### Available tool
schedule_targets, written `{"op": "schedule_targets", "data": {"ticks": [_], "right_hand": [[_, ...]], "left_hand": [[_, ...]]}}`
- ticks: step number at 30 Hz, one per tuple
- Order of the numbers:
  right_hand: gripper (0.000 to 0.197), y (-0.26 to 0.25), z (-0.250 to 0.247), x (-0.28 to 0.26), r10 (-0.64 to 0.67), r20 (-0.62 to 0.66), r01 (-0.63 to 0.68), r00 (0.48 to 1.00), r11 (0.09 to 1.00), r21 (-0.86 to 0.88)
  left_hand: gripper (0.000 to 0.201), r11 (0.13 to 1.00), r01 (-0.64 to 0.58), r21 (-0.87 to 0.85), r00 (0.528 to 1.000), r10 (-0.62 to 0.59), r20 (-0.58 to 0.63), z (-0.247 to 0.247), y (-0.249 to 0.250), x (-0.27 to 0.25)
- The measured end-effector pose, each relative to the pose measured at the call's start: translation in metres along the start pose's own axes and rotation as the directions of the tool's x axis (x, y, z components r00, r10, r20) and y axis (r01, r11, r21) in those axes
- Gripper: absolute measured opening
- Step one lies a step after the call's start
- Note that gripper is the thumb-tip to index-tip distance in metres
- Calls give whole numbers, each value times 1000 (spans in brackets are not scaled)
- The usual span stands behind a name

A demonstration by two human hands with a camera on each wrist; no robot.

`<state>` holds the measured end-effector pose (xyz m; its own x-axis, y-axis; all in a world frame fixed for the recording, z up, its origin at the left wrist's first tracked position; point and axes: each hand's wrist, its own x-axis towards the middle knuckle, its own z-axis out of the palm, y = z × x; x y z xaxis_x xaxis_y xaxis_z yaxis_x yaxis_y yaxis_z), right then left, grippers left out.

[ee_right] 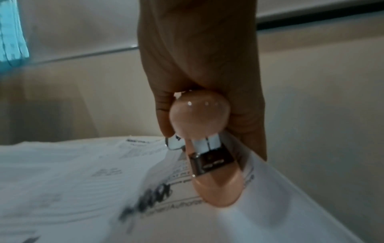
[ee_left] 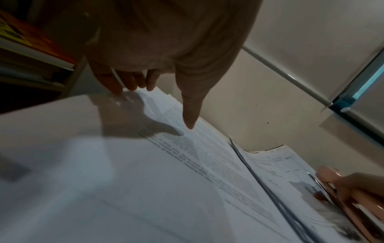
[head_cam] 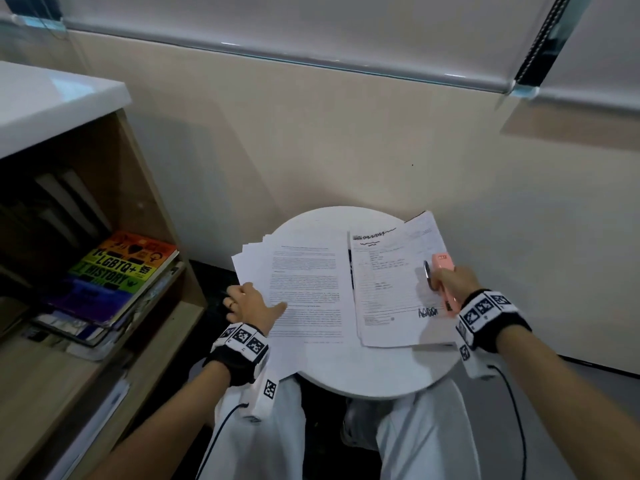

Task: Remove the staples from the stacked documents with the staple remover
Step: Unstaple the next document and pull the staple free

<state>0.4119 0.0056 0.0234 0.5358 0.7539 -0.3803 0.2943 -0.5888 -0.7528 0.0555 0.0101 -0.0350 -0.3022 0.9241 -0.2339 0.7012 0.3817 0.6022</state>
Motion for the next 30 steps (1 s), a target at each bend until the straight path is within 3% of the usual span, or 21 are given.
{"op": "schedule_targets", "data": {"ticks": [3, 6, 8, 10, 14, 16, 18, 21, 25, 28, 30], "right_hand": [[11, -5, 13, 10, 6, 5, -5, 1000, 979, -205], [35, 0, 28, 14, 26, 56, -7, 998, 948, -320], [48, 5, 36, 13, 40, 40, -18, 998, 891, -453], [52, 11, 42, 13, -33, -25, 13, 999, 817, -576], [30, 24, 57, -2, -295, -171, 190, 940, 869, -457], [23, 31, 64, -17, -268, -97, 244, 959, 948, -203], [18, 36, 68, -33, -211, -2, 211, 977, 976, 45], [16, 41, 72, -37, -216, 54, 214, 975, 976, 41], [11, 42, 72, -26, -166, 73, 160, 984, 984, 73], [14, 46, 72, -20, -147, 72, 136, 987, 981, 142], [16, 48, 72, -17, -130, 70, 117, 989, 979, 168]], "left_hand": [[72, 999, -5, 38, 1000, 5, -2, 9, -7, 5], [72, 999, -6, 47, 1000, 6, 1, 13, -9, 5], [72, 999, -5, 36, 1000, 5, 6, 14, -9, 5], [77, 1000, 6, 25, 1000, -7, 17, 12, -6, 5], [87, 998, -19, -57, 999, 21, 31, 4, 3, 9], [74, 984, -52, -170, 998, 56, 19, 3, 3, 13], [47, 963, -63, -264, 998, 59, -24, 1, 2, 15], [18, 924, -149, -353, 986, 111, -127, -1, -6, 17], [4, 830, -309, -463, 947, 223, -233, -6, -28, 8], [35, 777, -288, -559, 957, 241, -158, -9, -44, 5], [56, 797, -257, -546, 964, 251, -87, -11, -50, 7]]}}
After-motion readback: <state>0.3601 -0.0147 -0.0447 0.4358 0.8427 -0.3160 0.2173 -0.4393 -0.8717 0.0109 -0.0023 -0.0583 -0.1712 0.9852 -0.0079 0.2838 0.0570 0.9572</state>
